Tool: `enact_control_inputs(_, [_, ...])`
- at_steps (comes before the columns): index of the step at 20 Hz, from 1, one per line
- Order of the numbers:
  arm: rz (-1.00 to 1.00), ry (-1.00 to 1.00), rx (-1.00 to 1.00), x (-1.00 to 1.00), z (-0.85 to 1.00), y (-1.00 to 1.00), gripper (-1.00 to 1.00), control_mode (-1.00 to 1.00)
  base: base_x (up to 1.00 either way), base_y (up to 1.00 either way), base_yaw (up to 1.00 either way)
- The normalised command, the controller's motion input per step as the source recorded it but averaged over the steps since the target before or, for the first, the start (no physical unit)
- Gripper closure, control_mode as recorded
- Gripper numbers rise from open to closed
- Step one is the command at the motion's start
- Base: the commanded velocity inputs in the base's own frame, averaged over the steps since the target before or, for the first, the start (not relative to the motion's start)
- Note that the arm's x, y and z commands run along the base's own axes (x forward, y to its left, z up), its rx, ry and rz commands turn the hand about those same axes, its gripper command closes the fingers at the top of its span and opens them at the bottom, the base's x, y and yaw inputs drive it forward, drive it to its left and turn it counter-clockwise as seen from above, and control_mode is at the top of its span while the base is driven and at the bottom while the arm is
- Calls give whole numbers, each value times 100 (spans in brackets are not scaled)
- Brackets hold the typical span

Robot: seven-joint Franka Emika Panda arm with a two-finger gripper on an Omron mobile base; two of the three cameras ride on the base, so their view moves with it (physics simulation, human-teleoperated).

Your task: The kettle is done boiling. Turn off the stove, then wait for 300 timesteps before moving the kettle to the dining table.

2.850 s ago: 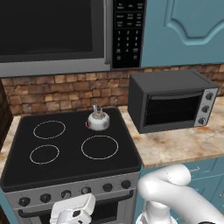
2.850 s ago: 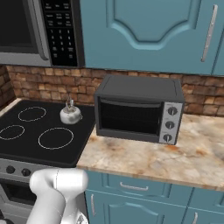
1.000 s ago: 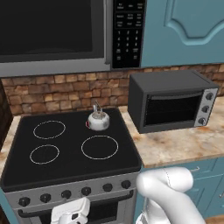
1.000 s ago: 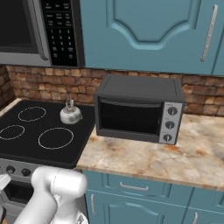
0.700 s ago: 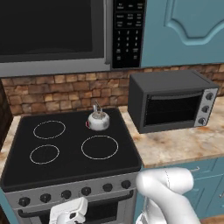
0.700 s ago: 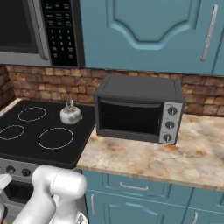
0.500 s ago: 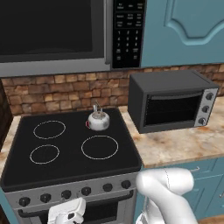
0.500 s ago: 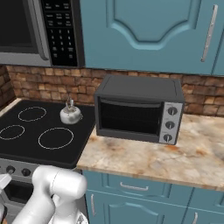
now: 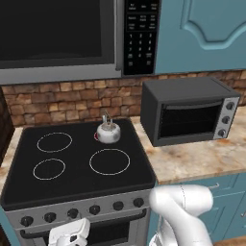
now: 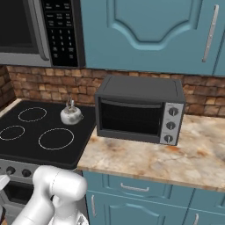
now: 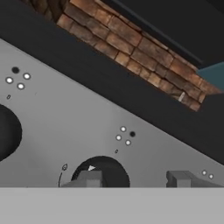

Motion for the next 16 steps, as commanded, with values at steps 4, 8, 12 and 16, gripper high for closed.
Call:
enact_control_inputs(4, [0, -8, 0, -16, -16, 0, -100, -100, 0, 0, 0])
enact_control_inputs(8, [0, -7, 0, -15, -12, 0, -100, -100, 0, 0, 0])
enact_control_inputs(12, [0, -11, 0, -1, -1, 0, -100, -100, 0, 0, 0])
enact_control_inputs(16, [0, -9, 0, 8, 0, -7, -100, -100, 0, 0, 0])
